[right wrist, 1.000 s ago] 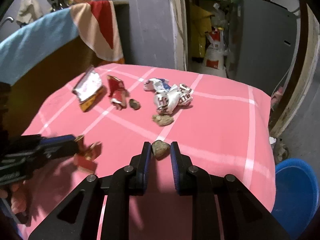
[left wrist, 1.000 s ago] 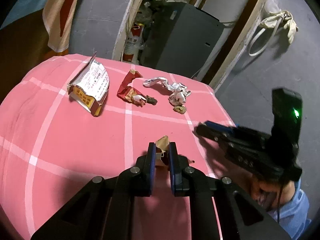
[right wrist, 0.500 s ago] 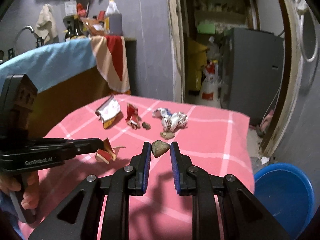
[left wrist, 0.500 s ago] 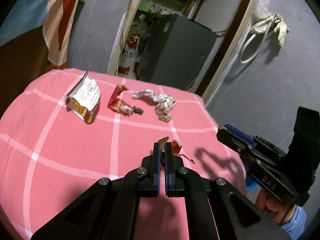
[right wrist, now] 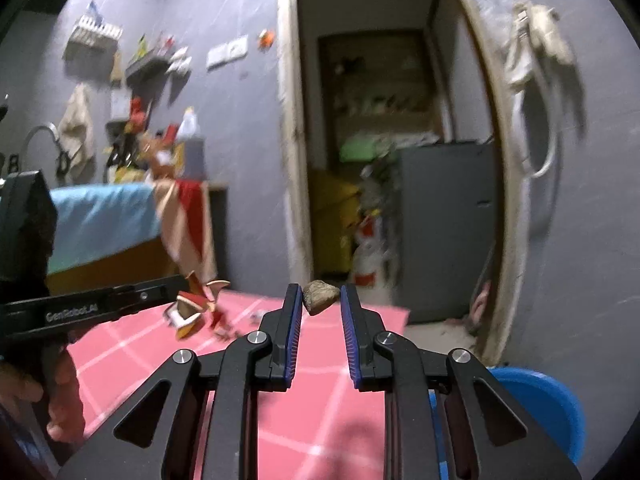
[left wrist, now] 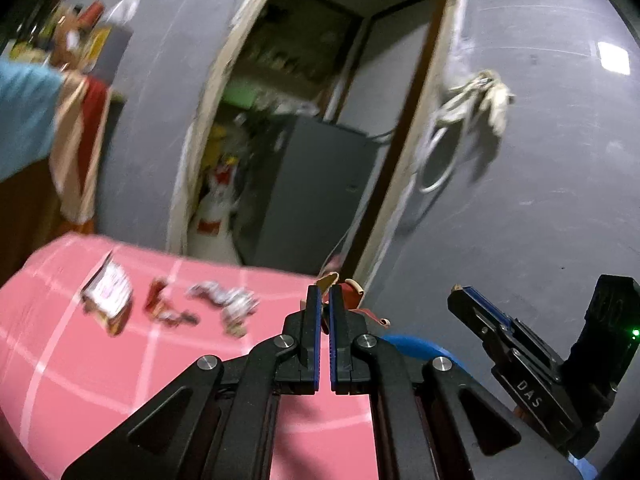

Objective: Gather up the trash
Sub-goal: 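Carry the stone and cardboard scrap over the blue bucket and open both tools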

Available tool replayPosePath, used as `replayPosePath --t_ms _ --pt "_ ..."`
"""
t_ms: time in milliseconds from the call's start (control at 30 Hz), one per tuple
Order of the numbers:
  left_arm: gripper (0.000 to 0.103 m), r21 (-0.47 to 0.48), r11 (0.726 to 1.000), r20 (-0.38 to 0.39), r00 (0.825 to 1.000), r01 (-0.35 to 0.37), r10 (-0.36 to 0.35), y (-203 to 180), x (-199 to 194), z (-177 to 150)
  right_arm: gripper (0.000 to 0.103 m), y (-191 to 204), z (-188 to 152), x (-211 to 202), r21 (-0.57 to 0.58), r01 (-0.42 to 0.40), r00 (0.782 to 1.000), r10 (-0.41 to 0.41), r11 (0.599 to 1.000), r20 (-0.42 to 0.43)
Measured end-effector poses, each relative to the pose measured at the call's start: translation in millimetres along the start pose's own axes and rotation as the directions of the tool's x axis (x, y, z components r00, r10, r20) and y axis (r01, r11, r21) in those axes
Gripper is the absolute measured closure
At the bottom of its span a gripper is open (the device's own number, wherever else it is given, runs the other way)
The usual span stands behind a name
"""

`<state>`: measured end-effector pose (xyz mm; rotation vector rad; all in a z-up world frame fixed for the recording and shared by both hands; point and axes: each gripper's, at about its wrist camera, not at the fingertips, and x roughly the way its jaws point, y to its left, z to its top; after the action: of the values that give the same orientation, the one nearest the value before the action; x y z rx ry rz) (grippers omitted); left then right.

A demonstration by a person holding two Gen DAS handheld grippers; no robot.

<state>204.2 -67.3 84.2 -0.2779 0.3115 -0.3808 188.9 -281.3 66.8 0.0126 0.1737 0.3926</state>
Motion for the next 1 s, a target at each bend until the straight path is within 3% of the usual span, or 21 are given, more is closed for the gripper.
replayPosePath --t_ms 200,400,767,1000 --pt "0.101 0.046 0.996 0.041 0.996 0.075 -0.077 -38 13 0 0.085 -28 8 -29 0.029 0.130 0.987 -0.132 0.991 0.096" --pt "0.101 0.069 0.988 0.035 0.990 0.137 -0.140 -70 38 -1 0.085 -56 5 -43 0.061 0.231 0.966 -0.236 0.971 0.103" --pt "0.101 0.072 0.982 -0.109 0.980 0.173 -0.165 -108 91 -18 0.084 -100 -9 -44 0.160 0.375 0.926 -0.375 0.913 -0.031" --pt "0.101 0.000 0.984 -0.269 0.947 0.180 -0.173 -108 126 -37 0.084 -122 -22 -36 0.211 0.424 0.903 -0.396 0.880 -0.165"
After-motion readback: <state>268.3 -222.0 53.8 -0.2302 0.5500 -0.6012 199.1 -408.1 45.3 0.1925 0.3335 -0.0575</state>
